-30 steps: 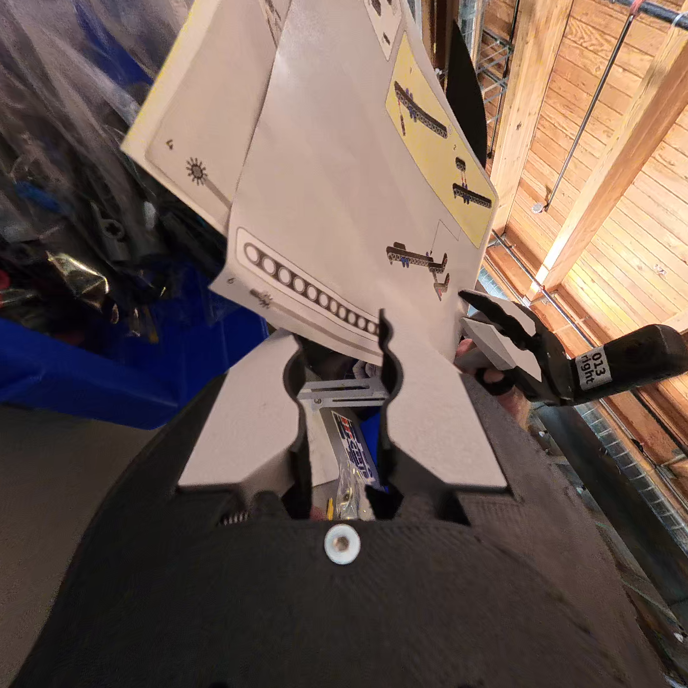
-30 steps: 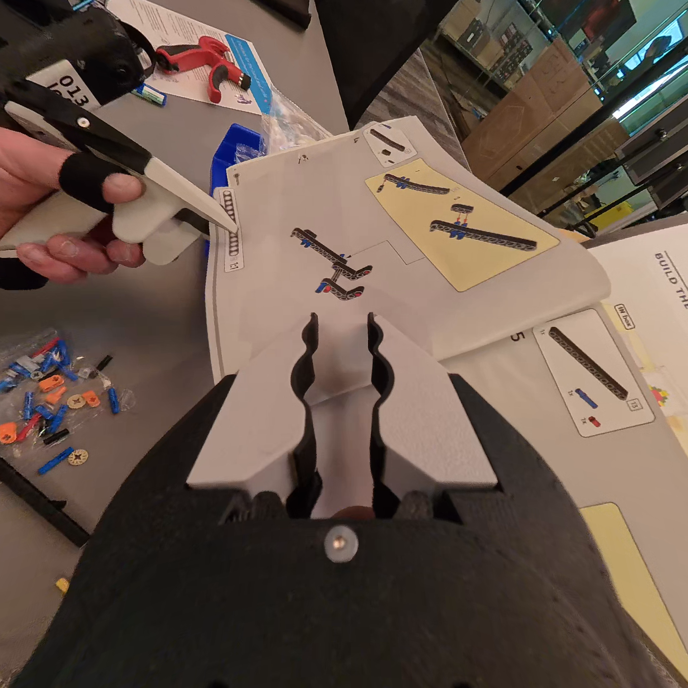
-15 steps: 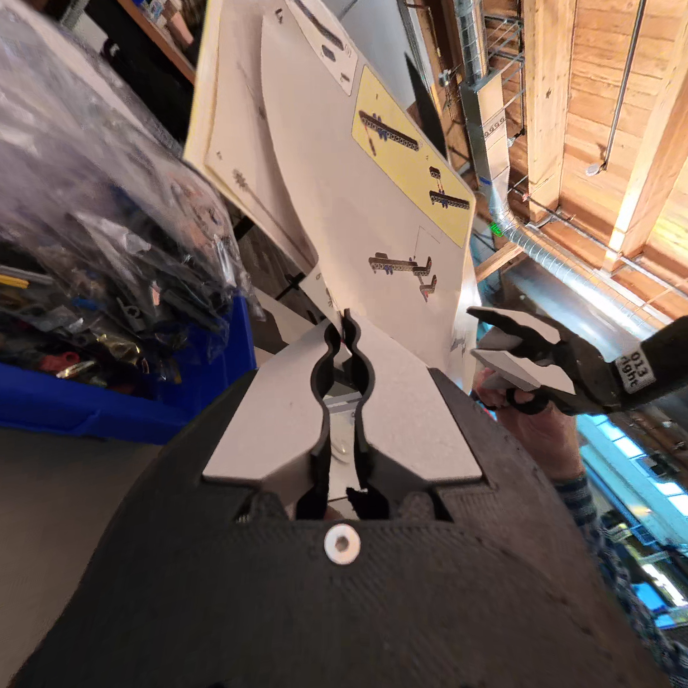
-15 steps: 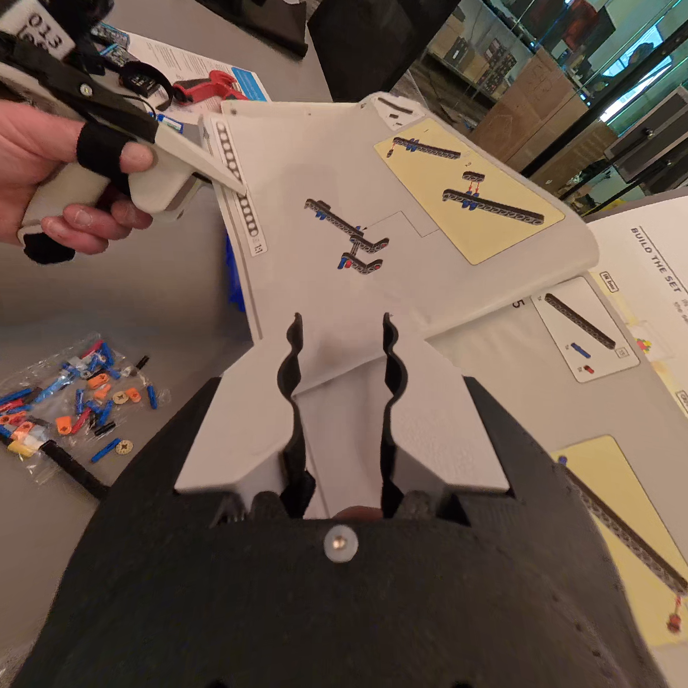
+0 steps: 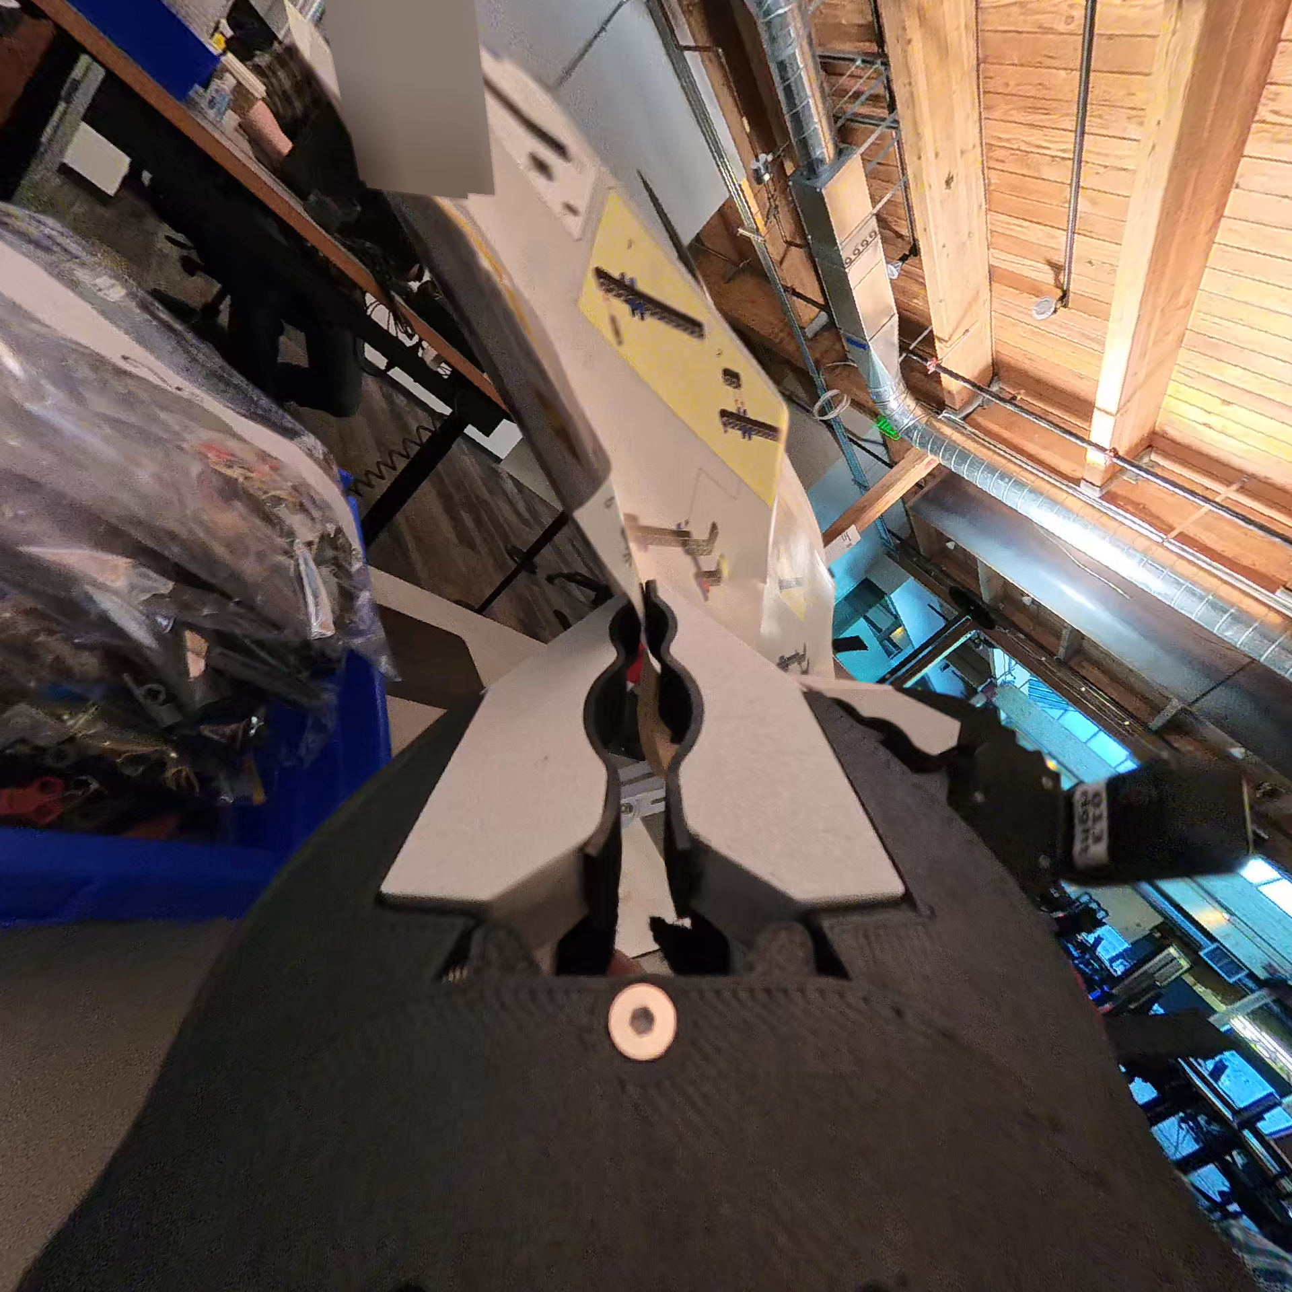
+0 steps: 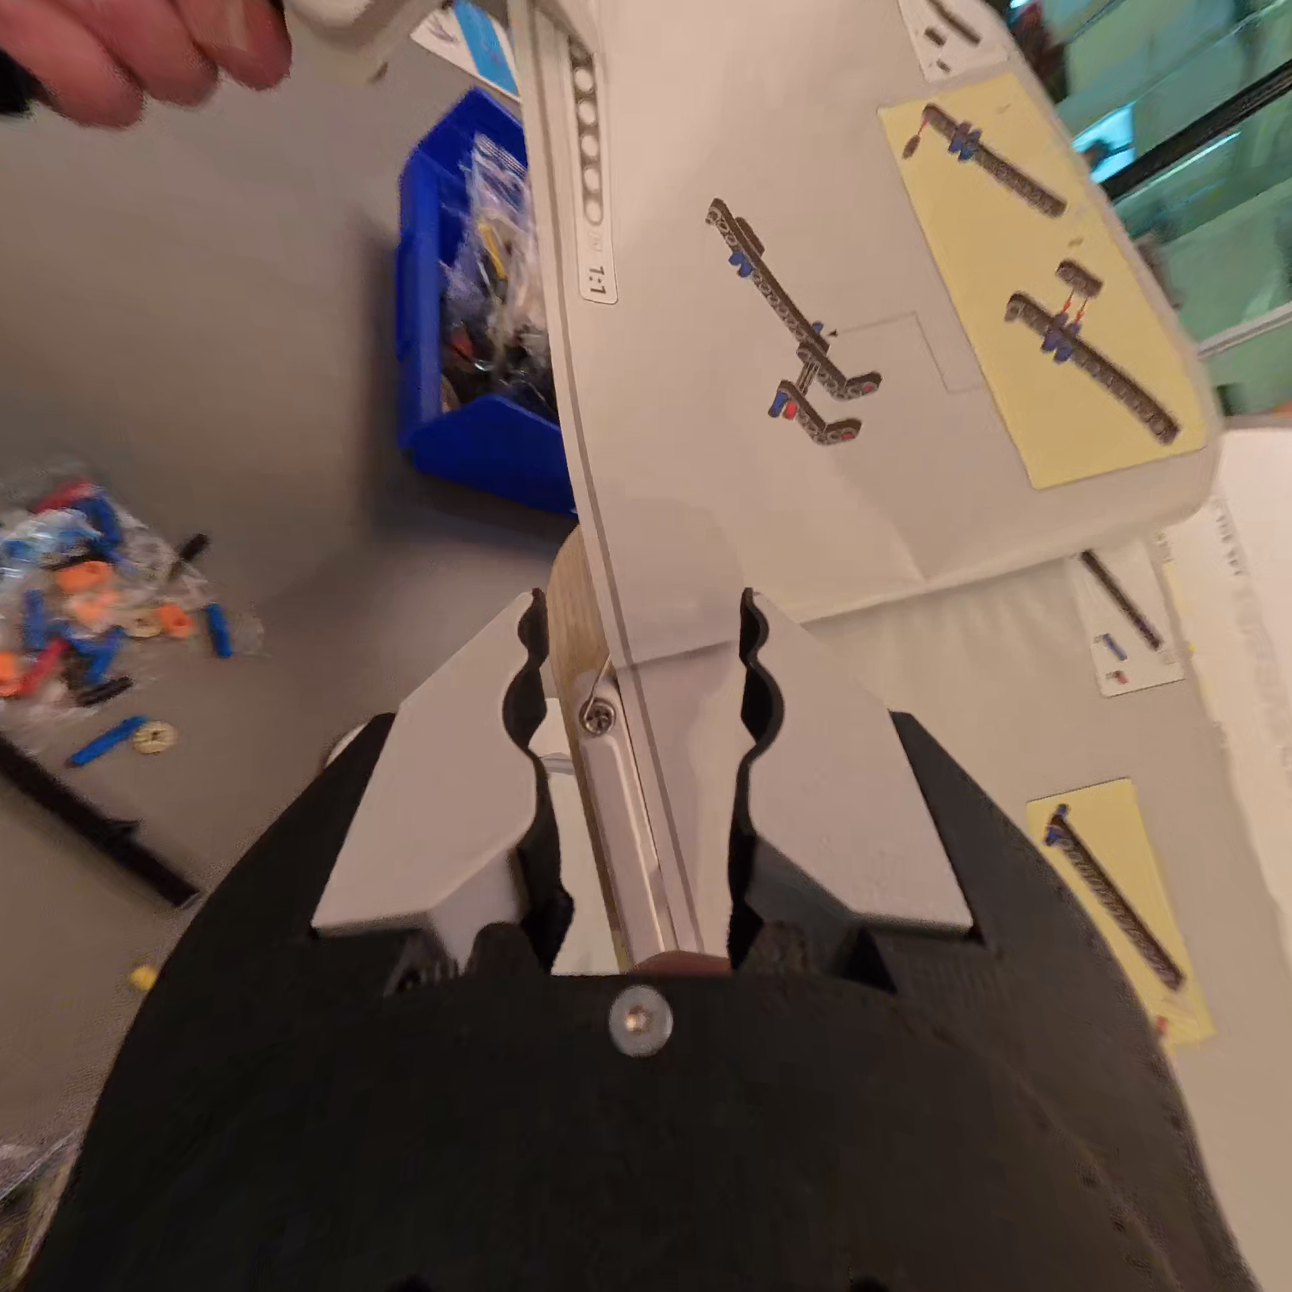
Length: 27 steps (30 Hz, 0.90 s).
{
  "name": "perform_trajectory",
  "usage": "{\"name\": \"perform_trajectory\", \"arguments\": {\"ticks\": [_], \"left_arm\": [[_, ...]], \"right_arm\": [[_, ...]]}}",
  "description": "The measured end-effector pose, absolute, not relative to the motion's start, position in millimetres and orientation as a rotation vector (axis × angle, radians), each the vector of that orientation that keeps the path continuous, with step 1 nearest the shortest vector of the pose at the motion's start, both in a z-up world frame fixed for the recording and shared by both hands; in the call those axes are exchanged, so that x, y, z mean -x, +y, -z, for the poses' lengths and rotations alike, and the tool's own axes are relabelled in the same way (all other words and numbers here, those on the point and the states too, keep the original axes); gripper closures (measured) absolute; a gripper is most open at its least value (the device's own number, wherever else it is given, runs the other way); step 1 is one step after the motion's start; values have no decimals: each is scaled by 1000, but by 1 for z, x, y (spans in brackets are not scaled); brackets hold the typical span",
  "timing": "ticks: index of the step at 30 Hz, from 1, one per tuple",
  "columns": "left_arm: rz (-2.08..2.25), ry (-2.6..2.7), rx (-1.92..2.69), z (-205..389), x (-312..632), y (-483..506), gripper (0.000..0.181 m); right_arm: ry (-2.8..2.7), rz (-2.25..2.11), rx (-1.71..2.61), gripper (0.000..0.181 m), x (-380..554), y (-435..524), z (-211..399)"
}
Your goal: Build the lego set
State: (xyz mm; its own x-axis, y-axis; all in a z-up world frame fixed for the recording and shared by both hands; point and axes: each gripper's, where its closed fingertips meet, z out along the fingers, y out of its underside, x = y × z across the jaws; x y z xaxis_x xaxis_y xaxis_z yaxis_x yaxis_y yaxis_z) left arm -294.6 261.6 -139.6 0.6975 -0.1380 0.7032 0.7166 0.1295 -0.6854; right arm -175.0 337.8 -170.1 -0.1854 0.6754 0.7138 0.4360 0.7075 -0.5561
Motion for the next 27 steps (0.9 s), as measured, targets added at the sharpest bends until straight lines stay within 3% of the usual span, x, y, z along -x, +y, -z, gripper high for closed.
{"name": "perform_trajectory", "arguments": {"ticks": [1, 3, 12, 16, 18, 23, 27], "left_arm": [[668, -540, 1304, 137, 292, 262, 181], [663, -523, 1305, 131, 289, 262, 181], [655, -498, 1302, 119, 284, 260, 181], [664, -496, 1286, 118, 286, 259, 179], [663, -495, 1288, 120, 286, 258, 171], [645, -539, 1319, 134, 290, 252, 122], [643, -513, 1349, 142, 281, 244, 118]], "right_arm": [[-1801, -217, 834, 129, 178, 335, 172], [-1755, -147, 772, 148, 186, 329, 174], [-1704, -103, 710, 181, 200, 324, 174], [-1695, -114, 715, 181, 198, 324, 172], [-1660, -163, 724, 181, 197, 321, 166], [-1592, -275, 778, 181, 195, 321, 160], [-1562, -341, 796, 181, 191, 320, 158]]}}
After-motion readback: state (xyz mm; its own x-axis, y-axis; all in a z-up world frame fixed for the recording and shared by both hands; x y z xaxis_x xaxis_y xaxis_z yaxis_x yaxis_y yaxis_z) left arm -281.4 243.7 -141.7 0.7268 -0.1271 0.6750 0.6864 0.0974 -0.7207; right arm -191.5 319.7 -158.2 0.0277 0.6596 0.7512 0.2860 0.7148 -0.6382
